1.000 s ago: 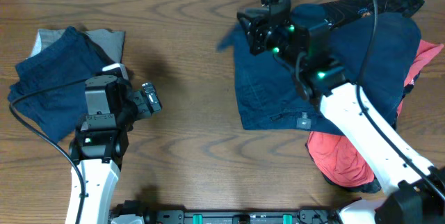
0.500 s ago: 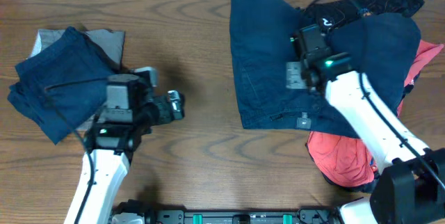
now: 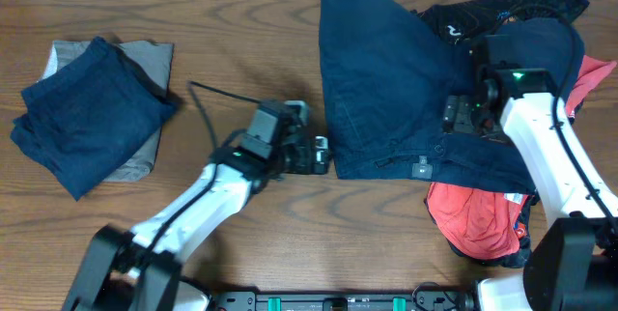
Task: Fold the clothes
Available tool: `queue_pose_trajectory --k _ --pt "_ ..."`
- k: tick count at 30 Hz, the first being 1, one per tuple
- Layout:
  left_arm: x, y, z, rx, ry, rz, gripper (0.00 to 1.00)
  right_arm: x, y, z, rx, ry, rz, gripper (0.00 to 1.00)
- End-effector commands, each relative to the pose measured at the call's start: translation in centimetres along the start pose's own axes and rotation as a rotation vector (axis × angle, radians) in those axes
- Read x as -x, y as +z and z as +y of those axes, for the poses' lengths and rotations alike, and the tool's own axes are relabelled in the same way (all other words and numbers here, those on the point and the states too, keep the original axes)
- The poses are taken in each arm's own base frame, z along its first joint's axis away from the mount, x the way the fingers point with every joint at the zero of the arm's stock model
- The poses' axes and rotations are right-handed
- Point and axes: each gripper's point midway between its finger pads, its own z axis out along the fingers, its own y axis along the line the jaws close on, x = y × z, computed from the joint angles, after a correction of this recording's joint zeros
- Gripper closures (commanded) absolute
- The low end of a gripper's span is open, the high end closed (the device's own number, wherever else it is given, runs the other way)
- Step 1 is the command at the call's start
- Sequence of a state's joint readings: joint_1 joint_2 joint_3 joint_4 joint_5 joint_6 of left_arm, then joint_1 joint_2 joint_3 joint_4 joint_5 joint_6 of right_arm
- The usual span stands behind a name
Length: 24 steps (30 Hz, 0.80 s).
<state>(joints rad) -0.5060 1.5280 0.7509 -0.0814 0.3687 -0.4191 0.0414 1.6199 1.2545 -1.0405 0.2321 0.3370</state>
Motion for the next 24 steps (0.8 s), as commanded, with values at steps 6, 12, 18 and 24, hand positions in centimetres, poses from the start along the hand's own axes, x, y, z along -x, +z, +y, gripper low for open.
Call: queue_pose_trajectory --k 6,12,18,24 --pt "-3.2 5.2 -3.5 -0.086 -0.082 0.096 0.05 0.5 -2.2 -2.4 0.009 0.081 -0.05 0.01" --pt "-4.2 6.5 -4.8 -0.114 -0.043 0.104 0.76 0.6 -3.2 -2.7 0.018 0.088 -0.078 0.01" --pt "-2.0 4.5 -4.2 -0.11 -0.078 0.062 0.94 0.4 -3.3 -2.7 0.017 0.086 -0.076 0.01" --pt "6.7 -6.7 -5.9 -0.261 -0.029 -0.137 0.94 0.6 -3.3 -2.7 0.017 0.062 -0.08 0.01"
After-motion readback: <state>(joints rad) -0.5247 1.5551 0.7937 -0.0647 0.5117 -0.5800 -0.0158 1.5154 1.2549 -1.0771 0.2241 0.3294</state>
